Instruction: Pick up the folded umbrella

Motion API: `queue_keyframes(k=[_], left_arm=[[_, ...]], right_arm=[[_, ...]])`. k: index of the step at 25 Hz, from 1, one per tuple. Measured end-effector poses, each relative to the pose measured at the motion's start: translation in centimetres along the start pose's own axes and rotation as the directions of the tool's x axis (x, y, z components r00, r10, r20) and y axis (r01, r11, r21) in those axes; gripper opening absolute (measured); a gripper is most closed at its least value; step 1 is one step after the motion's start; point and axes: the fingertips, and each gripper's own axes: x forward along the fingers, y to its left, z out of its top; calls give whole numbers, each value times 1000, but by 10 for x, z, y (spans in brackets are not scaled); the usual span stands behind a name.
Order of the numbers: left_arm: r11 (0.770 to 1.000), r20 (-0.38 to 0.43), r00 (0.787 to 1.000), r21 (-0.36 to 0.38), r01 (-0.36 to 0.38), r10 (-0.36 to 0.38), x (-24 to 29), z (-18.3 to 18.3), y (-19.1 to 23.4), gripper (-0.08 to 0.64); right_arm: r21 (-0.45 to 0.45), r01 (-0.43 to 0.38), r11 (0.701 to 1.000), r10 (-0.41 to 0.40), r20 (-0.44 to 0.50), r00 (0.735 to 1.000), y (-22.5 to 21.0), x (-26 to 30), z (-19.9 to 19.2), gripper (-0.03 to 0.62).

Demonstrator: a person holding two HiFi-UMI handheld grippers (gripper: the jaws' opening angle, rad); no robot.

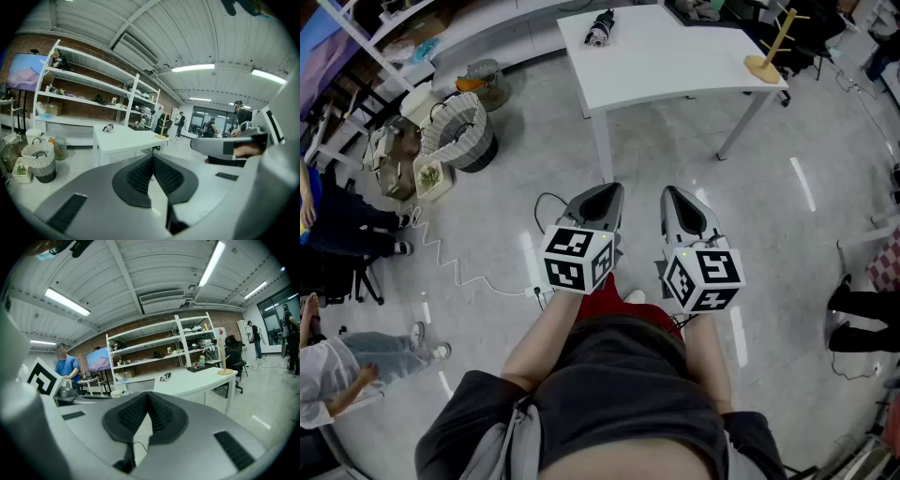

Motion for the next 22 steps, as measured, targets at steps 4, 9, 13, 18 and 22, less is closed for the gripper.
queue_keyframes(k=[4, 9, 13, 18, 22], left_arm=[[1000, 3, 1000, 2, -5, 5, 0, 0, 0, 14], [1000, 9, 1000, 13, -12, 12, -2, 2, -3, 12], [1000, 15, 1000, 13, -19, 19, -4, 3, 0, 14], [1000, 19, 1000, 16, -22, 22, -1, 3, -2, 14], [999, 26, 1000, 31, -15, 14, 4, 7, -8, 14]], right_arm=[[-1, -7, 1000, 7, 3, 1000, 1, -1, 0, 18], [1, -4, 1000, 4, 10, 1000, -3, -6, -1, 18], [40, 8, 999, -7, -8, 1000, -10, -9, -11, 18], [72, 43, 996, -41, -27, 999, -22, -16, -19, 18], [108, 52, 993, -49, -34, 998, -31, -20, -21, 18]])
